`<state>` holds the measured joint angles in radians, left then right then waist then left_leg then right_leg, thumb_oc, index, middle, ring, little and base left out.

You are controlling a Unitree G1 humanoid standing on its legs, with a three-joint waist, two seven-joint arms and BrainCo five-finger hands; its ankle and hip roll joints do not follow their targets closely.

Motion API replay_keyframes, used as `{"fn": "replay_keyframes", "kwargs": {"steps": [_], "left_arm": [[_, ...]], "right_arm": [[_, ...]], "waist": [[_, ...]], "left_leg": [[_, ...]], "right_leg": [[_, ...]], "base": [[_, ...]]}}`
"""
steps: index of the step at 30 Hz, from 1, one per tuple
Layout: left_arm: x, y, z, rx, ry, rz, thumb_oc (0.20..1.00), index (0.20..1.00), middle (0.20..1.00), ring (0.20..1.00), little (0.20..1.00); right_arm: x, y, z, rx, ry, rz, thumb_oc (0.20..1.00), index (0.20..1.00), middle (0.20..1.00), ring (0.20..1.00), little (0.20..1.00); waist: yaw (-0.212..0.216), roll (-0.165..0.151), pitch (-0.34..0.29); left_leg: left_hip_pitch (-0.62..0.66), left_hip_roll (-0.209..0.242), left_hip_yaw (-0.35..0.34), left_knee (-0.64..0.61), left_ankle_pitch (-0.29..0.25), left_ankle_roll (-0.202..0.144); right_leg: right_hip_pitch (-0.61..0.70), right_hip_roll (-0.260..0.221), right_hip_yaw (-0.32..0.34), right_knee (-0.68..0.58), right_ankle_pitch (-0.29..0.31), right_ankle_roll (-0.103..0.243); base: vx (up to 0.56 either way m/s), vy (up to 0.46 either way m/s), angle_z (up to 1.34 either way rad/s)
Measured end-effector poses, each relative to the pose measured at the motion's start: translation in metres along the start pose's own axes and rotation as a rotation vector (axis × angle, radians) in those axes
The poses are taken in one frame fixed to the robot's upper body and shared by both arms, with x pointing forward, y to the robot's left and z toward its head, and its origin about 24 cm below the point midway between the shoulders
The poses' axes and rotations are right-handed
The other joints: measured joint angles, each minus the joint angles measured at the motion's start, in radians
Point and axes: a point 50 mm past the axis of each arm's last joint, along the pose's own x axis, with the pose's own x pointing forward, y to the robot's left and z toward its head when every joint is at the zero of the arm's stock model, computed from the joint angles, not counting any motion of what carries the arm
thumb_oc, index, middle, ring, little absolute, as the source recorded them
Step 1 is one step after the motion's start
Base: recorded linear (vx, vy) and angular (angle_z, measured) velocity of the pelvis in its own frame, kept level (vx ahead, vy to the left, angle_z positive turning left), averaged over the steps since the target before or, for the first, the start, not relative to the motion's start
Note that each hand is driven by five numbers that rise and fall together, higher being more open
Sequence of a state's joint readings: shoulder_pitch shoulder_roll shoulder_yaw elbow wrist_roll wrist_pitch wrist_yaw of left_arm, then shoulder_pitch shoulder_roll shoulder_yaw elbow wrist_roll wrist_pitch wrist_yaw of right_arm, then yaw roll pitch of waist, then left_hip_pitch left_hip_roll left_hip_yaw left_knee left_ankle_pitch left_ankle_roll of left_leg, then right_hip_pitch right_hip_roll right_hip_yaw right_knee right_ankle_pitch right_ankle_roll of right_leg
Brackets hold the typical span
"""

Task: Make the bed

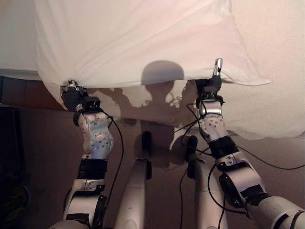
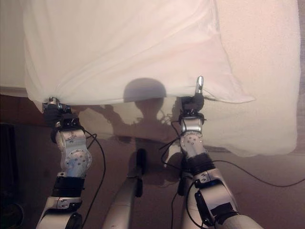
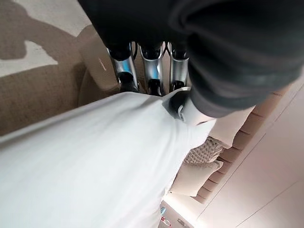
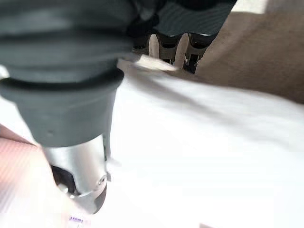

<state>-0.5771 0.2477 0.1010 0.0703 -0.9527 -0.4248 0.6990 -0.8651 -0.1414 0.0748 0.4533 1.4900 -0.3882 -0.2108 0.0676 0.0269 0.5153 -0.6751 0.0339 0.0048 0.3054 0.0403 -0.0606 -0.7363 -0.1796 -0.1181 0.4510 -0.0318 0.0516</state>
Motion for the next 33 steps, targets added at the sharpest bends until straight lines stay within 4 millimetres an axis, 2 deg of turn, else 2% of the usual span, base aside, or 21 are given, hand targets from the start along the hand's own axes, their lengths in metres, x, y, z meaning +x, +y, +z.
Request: {"fn": "replay_keyframes", "kwargs": {"steps": [1, 2, 3, 14, 15, 16, 17, 18, 23, 27, 31, 33], "left_arm": [[0.0, 0.0, 0.0, 0.0, -0.001, 0.0, 0.2, 0.2, 0.2, 0.2, 0.2], [0.0, 0.0, 0.0, 0.001, -0.001, 0.0, 0.2, 0.2, 0.2, 0.2, 0.2], [0.0, 0.0, 0.0, 0.001, -0.001, 0.0, 0.2, 0.2, 0.2, 0.2, 0.2], [0.0, 0.002, 0.0, 0.005, 0.002, 0.003, 0.2, 0.2, 0.2, 0.2, 0.2], [-0.001, 0.005, 0.0, 0.01, 0.003, 0.008, 0.26, 0.26, 0.26, 0.26, 0.26], [-0.001, 0.005, 0.0, 0.01, 0.002, 0.009, 0.445, 0.445, 0.445, 0.445, 0.445], [0.0, 0.006, 0.001, 0.01, 0.0, 0.013, 0.846, 0.846, 0.846, 0.846, 0.846], [-0.001, 0.009, 0.001, 0.014, -0.002, 0.019, 1.0, 1.0, 1.0, 1.0, 1.0], [-0.001, 0.031, 0.009, 0.026, -0.026, 0.065, 1.0, 1.0, 1.0, 1.0, 1.0], [-0.008, 0.056, 0.008, -0.035, 0.002, 0.132, 1.0, 1.0, 1.0, 1.0, 1.0], [-0.015, 0.075, 0.0, -0.123, 0.062, 0.168, 1.0, 1.0, 1.0, 1.0, 1.0], [-0.019, 0.092, -0.009, -0.142, 0.108, 0.203, 1.0, 1.0, 1.0, 1.0, 1.0]], "right_arm": [[0.0, 0.0, 0.0, -0.001, -0.002, -0.004, 0.853, 0.853, 0.853, 0.853, 0.853], [0.001, -0.001, 0.002, -0.011, -0.007, -0.01, 0.457, 0.457, 0.457, 0.457, 0.457], [0.001, -0.001, 0.003, -0.014, -0.008, -0.011, 0.2, 0.2, 0.2, 0.2, 0.2], [0.0, 0.005, 0.005, -0.016, -0.008, 0.059, 0.2, 0.2, 0.2, 0.2, 0.2], [-0.002, 0.009, 0.006, -0.008, -0.008, 0.094, 0.2, 0.2, 0.2, 0.2, 0.2], [-0.005, 0.011, 0.006, -0.002, -0.006, 0.116, 0.2, 0.2, 0.2, 0.2, 0.2], [-0.008, 0.015, 0.007, 0.001, -0.003, 0.151, 0.2, 0.2, 0.2, 0.2, 0.2], [-0.009, 0.016, 0.007, 0.003, -0.004, 0.159, 0.2, 0.2, 0.2, 0.2, 0.2], [-0.017, 0.022, 0.011, 0.021, -0.007, 0.232, 0.2, 0.2, 0.2, 0.2, 0.2], [-0.034, 0.027, 0.008, 0.038, 0.024, 0.316, 0.2, 0.2, 0.2, 0.2, 0.2], [-0.05, 0.029, 0.005, 0.048, 0.055, 0.374, 0.2, 0.2, 0.2, 0.2, 0.2], [-0.056, 0.032, 0.0, 0.046, 0.085, 0.413, 0.2, 0.2, 0.2, 0.2, 0.2]], "waist": [[0.0, 0.0, 0.0], [0.0, 0.0, 0.0], [0.0, 0.0, 0.0], [-0.001, 0.0, 0.0], [-0.001, 0.0, 0.0], [-0.001, 0.0, 0.0], [-0.001, 0.0, 0.0], [-0.001, 0.0, 0.0], [0.001, 0.0, 0.0], [0.001, 0.0, 0.0], [0.002, 0.0, 0.0], [-0.005, -0.001, 0.0]], "left_leg": [[0.0, 0.0, 0.0, 0.0, 0.0, 0.0], [0.0, 0.0, 0.001, 0.0, 0.0, 0.0], [0.0, 0.0, 0.002, 0.0, 0.0, 0.0], [0.0, 0.002, 0.011, 0.0, 0.0, 0.0], [-0.001, 0.002, 0.013, 0.0, 0.0, 0.0], [0.0, 0.002, 0.015, -0.001, 0.0, 0.0], [0.0, 0.002, 0.017, -0.001, 0.0, 0.0], [0.0, 0.002, 0.017, -0.001, 0.0, 0.0], [0.001, 0.003, 0.021, -0.001, 0.0, 0.0], [0.002, 0.003, 0.023, -0.001, 0.0, 0.0], [0.005, 0.004, 0.026, -0.001, 0.0, 0.0], [0.009, 0.004, 0.032, -0.001, 0.0, 0.0]], "right_leg": [[0.0, 0.0, 0.0, 0.0, 0.0, 0.0], [0.0, 0.0, 0.0, 0.0, 0.0, 0.0], [0.0, 0.0, 0.0, 0.0, 0.0, 0.0], [-0.005, 0.001, 0.003, 0.0, 0.0, 0.0], [-0.005, 0.002, 0.003, 0.0, 0.0, 0.0], [-0.006, 0.001, 0.003, 0.0, 0.0, 0.0], [-0.006, 0.002, 0.005, 0.0, 0.0, 0.0], [-0.006, 0.002, 0.005, 0.0, 0.0, 0.0], [-0.008, 0.003, 0.011, 0.001, 0.0, 0.0], [-0.009, 0.004, 0.014, 0.002, 0.0, 0.0], [-0.008, 0.005, 0.018, 0.003, 0.0, 0.0], [-0.007, 0.008, 0.02, 0.003, 0.001, 0.0]], "base": [[0.0, 0.0, 0.0], [0.0, 0.0, 0.0], [0.0, 0.0, 0.0], [0.0, 0.0, 0.0], [0.0, 0.0, 0.0], [0.0, 0.0, 0.0], [0.0, 0.0, 0.0], [0.0, 0.0, 0.0], [0.0, 0.0, 0.0], [0.0, 0.0, 0.0], [0.0, 0.0, 0.0], [-0.02, -0.013, -0.04]]}}
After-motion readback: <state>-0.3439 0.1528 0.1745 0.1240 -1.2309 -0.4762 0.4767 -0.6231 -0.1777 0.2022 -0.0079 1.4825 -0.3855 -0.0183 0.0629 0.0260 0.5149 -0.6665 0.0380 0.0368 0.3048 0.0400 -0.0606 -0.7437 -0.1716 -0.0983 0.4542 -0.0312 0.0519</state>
